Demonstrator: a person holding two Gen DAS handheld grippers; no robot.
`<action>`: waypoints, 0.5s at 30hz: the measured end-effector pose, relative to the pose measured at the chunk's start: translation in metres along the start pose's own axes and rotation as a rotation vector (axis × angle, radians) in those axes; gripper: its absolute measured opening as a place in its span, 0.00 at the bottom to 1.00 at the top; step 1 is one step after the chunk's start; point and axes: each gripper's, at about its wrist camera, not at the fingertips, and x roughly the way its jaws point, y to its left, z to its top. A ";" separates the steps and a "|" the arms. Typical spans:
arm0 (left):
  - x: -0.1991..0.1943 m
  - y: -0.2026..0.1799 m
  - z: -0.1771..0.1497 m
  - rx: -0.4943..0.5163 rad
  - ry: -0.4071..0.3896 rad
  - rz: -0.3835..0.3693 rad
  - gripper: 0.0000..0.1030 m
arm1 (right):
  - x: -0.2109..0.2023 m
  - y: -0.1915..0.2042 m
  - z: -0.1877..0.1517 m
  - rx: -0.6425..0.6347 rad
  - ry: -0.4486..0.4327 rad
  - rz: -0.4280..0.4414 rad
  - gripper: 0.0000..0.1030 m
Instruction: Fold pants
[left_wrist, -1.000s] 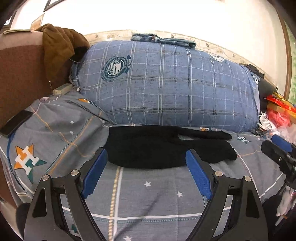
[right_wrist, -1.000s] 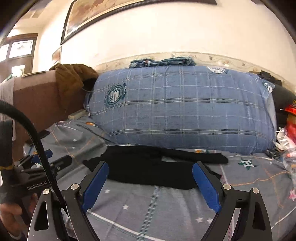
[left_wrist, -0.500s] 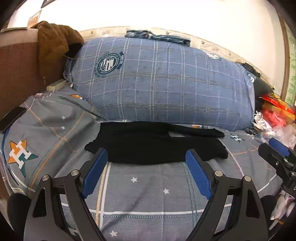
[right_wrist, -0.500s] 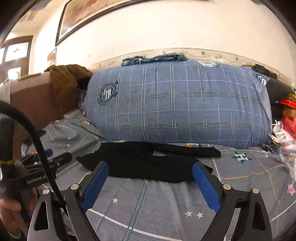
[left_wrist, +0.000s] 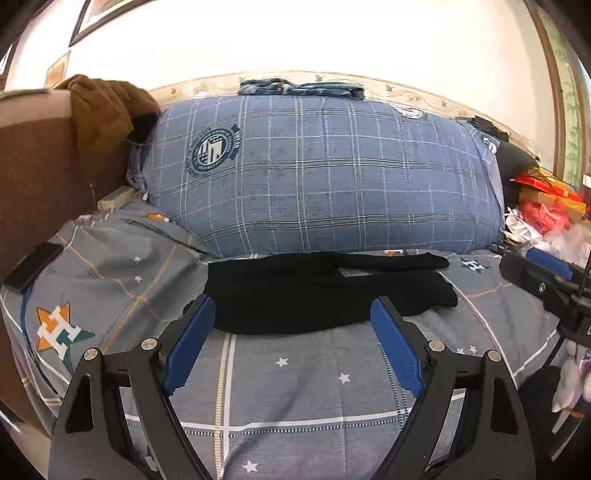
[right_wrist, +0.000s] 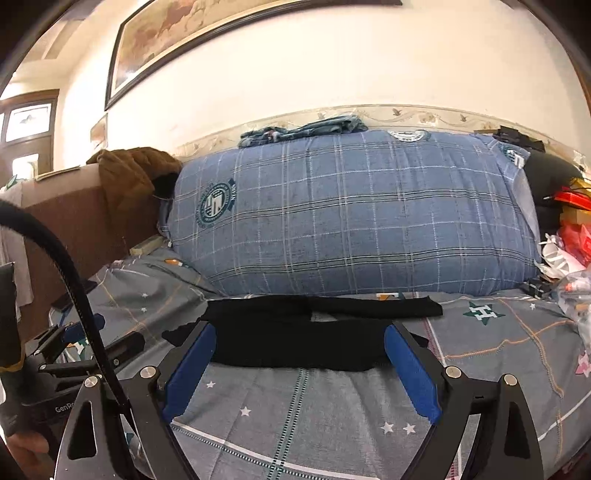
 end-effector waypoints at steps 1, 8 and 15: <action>0.002 0.003 -0.002 -0.009 0.004 -0.004 0.84 | 0.002 0.001 -0.001 -0.006 0.006 0.007 0.89; 0.035 0.029 -0.016 -0.042 0.045 -0.010 0.84 | 0.019 0.008 -0.011 -0.038 -0.012 -0.004 0.86; 0.084 0.058 -0.019 -0.087 0.118 -0.028 0.84 | 0.073 -0.007 -0.027 -0.051 0.082 -0.020 0.86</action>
